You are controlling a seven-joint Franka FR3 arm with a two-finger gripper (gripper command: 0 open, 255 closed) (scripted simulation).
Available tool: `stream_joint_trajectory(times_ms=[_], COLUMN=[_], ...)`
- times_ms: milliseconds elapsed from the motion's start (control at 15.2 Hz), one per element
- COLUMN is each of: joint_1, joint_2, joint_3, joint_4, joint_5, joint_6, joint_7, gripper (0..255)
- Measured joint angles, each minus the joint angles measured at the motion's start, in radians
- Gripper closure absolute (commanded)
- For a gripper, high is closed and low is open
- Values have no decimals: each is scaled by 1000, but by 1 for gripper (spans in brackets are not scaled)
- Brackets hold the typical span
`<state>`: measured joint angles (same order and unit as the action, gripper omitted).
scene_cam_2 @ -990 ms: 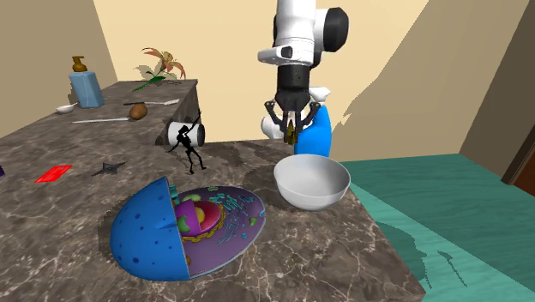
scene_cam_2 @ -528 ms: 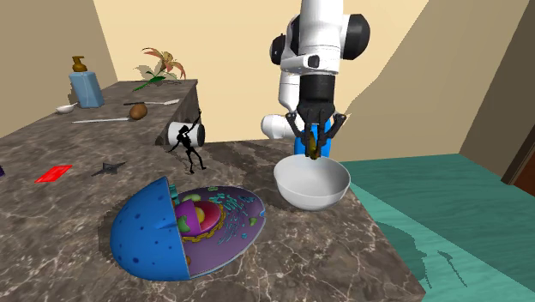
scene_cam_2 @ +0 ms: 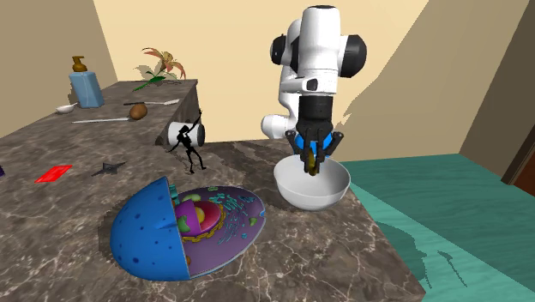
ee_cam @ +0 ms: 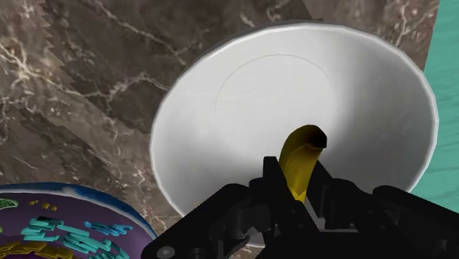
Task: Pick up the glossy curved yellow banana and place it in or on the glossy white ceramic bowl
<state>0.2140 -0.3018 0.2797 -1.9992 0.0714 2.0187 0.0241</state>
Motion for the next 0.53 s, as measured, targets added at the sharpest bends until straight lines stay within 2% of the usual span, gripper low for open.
stream_joint_trajectory(times_ms=[462, 528], joint_1=[0, 0], joint_2=[1, 1], joint_3=[1, 1], joint_4=[-13, -13], joint_5=[0, 0], joint_6=[15, 15], joint_7=[0, 0], gripper=[255, 0])
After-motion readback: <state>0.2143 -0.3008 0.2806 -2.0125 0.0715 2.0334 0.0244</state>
